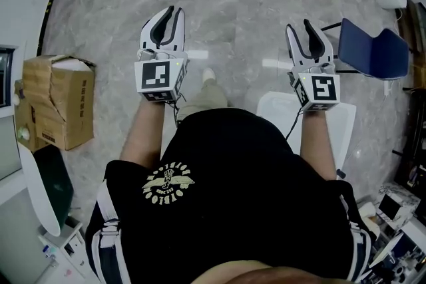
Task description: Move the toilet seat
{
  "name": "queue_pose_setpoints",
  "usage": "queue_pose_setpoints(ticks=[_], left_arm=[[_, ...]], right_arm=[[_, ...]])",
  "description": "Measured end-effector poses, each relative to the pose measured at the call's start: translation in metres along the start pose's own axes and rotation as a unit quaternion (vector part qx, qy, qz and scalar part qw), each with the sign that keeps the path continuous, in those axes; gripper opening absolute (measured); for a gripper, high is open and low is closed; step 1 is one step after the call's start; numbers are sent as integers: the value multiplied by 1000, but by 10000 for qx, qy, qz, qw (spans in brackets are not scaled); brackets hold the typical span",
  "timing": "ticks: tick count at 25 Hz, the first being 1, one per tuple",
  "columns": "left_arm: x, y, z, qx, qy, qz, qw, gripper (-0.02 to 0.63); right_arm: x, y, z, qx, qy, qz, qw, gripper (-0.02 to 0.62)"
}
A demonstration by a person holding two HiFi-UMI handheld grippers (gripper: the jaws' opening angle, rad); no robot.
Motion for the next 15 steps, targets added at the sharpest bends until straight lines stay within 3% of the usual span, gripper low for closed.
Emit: queue_pose_setpoints(ticks=[3,6,15], left_arm=[[25,-8,3,-40,-39,43,10000,37],[49,-16,6,-106,-60,162,9998,113],[105,-53,20,-194,-195,226,9994,168]], right_arm=[[23,9,0,41,-38,-2,10000,172],[46,15,-1,63,-73,-22,10000,175],[113,29,-4,150,-141,-24,9998,180]])
Point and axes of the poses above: the fingertips, and each gripper's own axes: x forward along the fingers, y to its right, z out of its underside, the point moved 1 cm from there along -x, backward along the fingers, and after that the axes turned 6 degrees about x, right-handed, at the moved point
